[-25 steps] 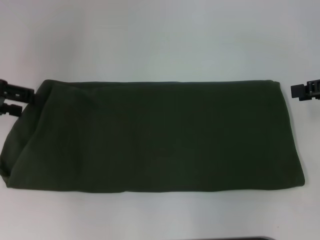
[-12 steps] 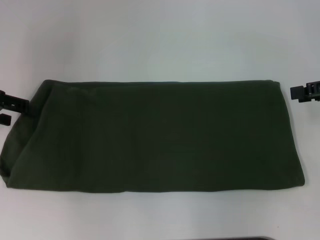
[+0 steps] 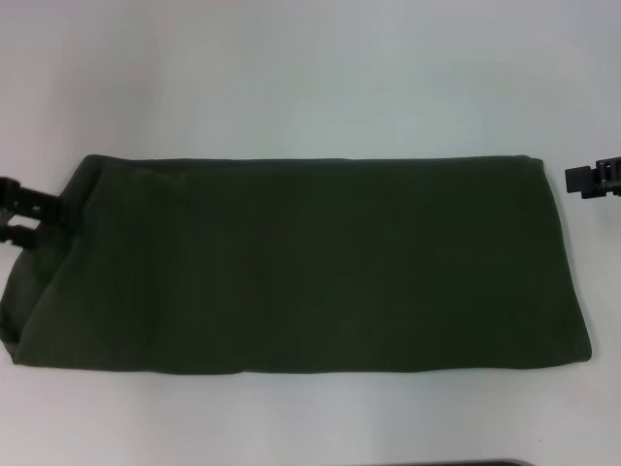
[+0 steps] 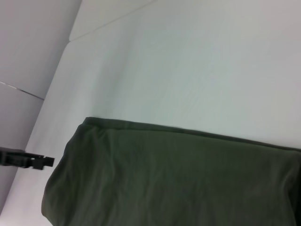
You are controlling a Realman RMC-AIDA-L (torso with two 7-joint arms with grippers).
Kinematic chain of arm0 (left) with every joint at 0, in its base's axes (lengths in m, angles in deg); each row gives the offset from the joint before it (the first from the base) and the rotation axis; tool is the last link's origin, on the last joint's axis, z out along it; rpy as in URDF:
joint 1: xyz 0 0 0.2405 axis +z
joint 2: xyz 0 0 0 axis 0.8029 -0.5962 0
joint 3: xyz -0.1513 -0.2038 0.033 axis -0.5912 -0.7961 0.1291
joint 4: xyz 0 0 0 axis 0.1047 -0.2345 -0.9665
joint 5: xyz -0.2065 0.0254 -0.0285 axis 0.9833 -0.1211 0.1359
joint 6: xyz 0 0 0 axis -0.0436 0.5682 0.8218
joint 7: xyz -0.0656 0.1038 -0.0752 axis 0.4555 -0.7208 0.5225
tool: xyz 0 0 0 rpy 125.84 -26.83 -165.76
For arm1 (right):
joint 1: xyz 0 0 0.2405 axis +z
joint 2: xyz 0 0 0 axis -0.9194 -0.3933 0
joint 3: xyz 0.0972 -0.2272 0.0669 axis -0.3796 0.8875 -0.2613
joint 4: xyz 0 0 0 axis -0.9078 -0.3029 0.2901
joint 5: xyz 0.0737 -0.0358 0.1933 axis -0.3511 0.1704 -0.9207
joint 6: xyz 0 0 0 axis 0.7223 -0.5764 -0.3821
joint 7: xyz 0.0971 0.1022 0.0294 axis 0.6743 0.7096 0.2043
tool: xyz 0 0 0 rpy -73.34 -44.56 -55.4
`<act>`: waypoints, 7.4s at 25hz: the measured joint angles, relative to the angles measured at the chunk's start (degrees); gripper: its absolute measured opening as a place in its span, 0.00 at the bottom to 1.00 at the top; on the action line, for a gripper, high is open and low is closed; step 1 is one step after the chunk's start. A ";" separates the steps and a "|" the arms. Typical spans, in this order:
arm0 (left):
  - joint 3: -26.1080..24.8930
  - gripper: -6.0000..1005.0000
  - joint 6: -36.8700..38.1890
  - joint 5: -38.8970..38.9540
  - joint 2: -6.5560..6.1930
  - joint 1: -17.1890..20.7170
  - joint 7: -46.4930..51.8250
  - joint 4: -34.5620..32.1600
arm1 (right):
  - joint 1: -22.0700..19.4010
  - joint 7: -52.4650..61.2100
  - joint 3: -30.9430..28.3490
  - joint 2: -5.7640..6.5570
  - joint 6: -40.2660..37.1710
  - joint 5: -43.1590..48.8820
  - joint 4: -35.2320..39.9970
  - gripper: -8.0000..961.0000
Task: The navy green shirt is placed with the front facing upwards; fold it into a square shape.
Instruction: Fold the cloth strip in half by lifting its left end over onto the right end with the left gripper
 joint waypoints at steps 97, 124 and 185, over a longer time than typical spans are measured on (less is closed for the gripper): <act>9.51 0.87 -6.41 -6.54 1.96 -0.53 9.10 0.63 | 0.22 0.11 0.52 0.38 1.06 0.09 0.00 0.67; 9.52 0.87 -5.53 -8.09 2.65 -1.69 9.25 -0.75 | 0.13 -0.06 0.52 0.38 1.31 0.08 0.00 0.67; 5.40 0.10 5.31 0.16 3.58 -5.37 2.45 -3.47 | 0.08 -0.13 0.52 0.29 1.03 1.50 0.00 0.67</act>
